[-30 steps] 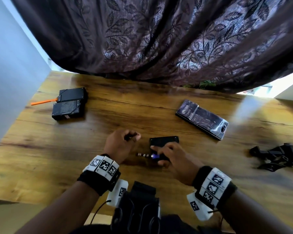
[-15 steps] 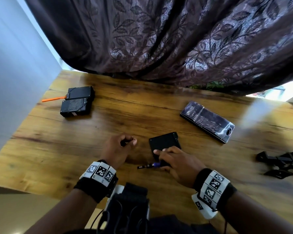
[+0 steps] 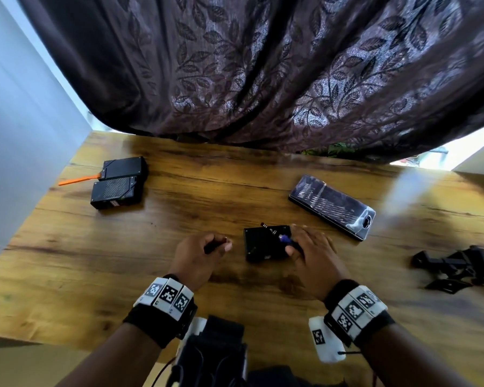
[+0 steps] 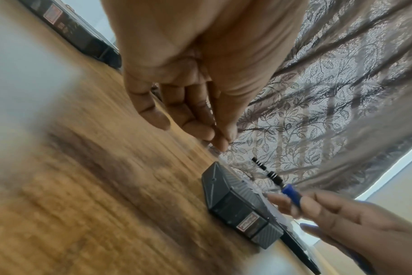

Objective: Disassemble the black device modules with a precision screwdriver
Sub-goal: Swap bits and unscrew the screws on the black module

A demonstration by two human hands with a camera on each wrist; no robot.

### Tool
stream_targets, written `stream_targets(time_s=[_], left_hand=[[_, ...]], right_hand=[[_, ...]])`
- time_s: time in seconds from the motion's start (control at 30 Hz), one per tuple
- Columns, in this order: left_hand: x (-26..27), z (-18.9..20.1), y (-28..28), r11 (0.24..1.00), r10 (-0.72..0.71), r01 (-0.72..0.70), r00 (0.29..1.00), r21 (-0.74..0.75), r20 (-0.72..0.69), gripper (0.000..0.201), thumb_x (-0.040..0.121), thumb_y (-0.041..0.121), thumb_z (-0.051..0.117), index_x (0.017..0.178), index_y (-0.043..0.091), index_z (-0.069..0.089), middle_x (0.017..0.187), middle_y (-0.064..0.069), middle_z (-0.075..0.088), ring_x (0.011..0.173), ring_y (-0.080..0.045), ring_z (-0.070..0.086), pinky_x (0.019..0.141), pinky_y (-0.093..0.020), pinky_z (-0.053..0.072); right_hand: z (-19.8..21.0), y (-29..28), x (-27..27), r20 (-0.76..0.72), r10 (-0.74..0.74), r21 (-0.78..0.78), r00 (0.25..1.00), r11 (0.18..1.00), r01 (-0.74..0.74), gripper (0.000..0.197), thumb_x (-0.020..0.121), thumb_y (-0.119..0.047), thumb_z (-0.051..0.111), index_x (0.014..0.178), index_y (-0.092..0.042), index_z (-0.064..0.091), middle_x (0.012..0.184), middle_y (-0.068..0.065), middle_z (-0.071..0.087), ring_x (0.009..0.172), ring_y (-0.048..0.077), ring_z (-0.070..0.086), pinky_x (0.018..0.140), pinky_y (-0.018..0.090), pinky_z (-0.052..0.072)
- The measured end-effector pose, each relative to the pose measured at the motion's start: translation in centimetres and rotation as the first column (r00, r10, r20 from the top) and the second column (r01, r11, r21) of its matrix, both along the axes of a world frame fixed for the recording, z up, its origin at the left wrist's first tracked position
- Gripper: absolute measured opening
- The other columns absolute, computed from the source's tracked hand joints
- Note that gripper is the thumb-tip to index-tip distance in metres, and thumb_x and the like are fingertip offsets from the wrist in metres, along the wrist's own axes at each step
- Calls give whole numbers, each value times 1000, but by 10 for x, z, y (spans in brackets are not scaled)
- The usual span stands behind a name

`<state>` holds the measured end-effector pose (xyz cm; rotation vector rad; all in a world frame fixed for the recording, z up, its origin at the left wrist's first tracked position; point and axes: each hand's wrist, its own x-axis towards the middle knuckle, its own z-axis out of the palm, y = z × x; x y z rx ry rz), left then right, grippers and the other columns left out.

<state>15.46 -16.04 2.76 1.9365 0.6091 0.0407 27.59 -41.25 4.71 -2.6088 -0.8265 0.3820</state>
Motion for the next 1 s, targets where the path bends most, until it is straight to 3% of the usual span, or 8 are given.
stream_targets(time_s=[0.07,0.13,0.23,0.3,0.4,0.57,0.87,1.0], left_hand=[[3,4,-2,998,-53,53,998,-18,28,17,84,52,74,99,44,75,98,17,76,95,-5,71,88,-43,60],[7,9,-4,995,-97,98,994,-28,55,27,80,61,71,102,47,76,102,20,76,101,-2,70,92,-40,58],[12,22,-10,985,-165,160,982,65,87,11,89,39,76,96,46,76,96,23,75,93,8,67,79,-12,50],[14,28,-12,971,-216,203,971,128,103,15,91,29,75,102,39,77,96,23,74,92,12,64,72,-4,45],[15,33,-14,959,-267,251,957,135,116,17,91,26,75,106,33,78,100,19,73,93,9,63,72,-5,45],[16,37,-14,952,-273,247,952,179,138,16,89,29,76,103,35,80,96,26,71,93,13,61,72,-2,42],[17,43,-15,899,-385,346,917,268,107,15,91,26,74,105,27,80,79,27,60,83,14,59,65,-4,41],[19,40,-21,882,-412,377,908,284,75,15,91,24,75,103,28,81,79,23,60,84,9,59,65,-6,42]], right_hand=[[4,-9,-3,7,-18,154,1000,988,16,31,103,-41,49,131,-32,58,111,-10,66,102,11,59,101,49,46],[11,-14,-10,71,28,221,997,974,-43,26,100,-47,48,121,-37,60,97,-19,66,84,4,59,88,45,49],[21,-16,-20,153,40,194,987,979,-69,29,98,-52,44,119,-40,60,104,-22,67,90,0,58,87,37,40],[25,-16,-23,184,28,192,983,979,-64,26,98,-50,45,117,-40,61,101,-24,66,89,-1,57,85,36,38],[27,-17,-24,198,30,146,980,987,-60,22,98,-48,48,114,-41,61,95,-27,62,87,-3,55,84,36,39],[26,-20,-24,242,14,111,970,993,-42,17,98,-45,51,110,-40,62,85,-36,45,81,-8,46,80,34,37],[22,-21,-25,236,59,55,970,996,-73,30,99,-52,39,116,-42,61,91,-36,46,84,-10,42,84,37,35],[27,-19,-26,207,95,17,974,995,-101,35,100,-49,32,120,-43,60,99,-31,54,90,-4,52,84,35,35]])
